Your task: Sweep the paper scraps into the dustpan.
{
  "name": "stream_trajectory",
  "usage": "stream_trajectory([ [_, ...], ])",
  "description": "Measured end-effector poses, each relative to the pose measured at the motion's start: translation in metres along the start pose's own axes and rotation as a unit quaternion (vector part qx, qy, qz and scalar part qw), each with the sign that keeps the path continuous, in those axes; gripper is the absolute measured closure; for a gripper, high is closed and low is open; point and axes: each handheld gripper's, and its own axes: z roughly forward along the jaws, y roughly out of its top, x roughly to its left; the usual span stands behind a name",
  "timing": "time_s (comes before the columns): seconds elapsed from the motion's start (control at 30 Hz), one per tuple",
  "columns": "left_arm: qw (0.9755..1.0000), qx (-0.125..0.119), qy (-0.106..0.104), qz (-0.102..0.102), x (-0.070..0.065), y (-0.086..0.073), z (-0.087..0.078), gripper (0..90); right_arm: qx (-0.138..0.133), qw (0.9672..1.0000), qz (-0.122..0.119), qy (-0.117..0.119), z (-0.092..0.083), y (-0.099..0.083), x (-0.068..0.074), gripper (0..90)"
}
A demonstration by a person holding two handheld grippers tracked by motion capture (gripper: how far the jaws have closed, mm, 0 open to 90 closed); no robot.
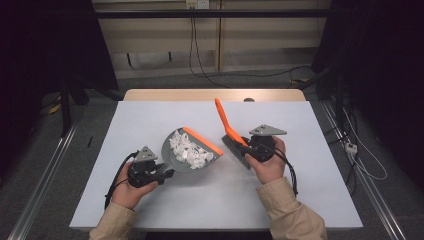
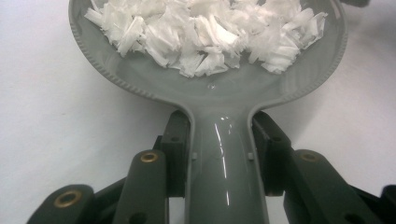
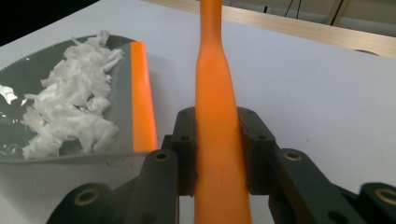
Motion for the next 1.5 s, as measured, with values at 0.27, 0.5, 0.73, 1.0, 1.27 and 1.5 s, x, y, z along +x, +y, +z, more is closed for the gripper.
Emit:
stream_trajectory([
  [0.27, 0.9998, -0.006, 0.012, -0.015, 0.008, -0.002, -0.005, 63.0, 0.001, 0.9999, 0.004, -0.011, -0.006, -0.005, -0.007, 71.6],
  [0.5, 0.9991, -0.015, 0.024, -0.032, 0.014, -0.002, -0.009, 63.0, -0.003, 0.9998, 0.009, -0.018, -0.011, -0.006, -0.012, 71.6],
  [0.73, 0.9983, -0.019, 0.034, -0.042, 0.02, -0.005, -0.012, 63.0, -0.005, 0.9995, 0.011, -0.029, -0.016, -0.008, -0.018, 71.6],
  [1.0, 0.9978, -0.017, 0.044, -0.046, 0.023, -0.006, -0.014, 63.0, -0.007, 0.9993, 0.014, -0.035, -0.019, -0.01, -0.022, 71.6],
  [1.27, 0.9974, -0.02, 0.045, -0.052, 0.027, -0.007, -0.017, 63.0, -0.007, 0.9991, 0.012, -0.039, -0.02, -0.012, -0.024, 71.6],
  [1.5, 0.9966, -0.025, 0.051, -0.06, 0.03, -0.008, -0.019, 63.0, -0.01, 0.999, 0.013, -0.042, -0.023, -0.013, -0.027, 71.6],
])
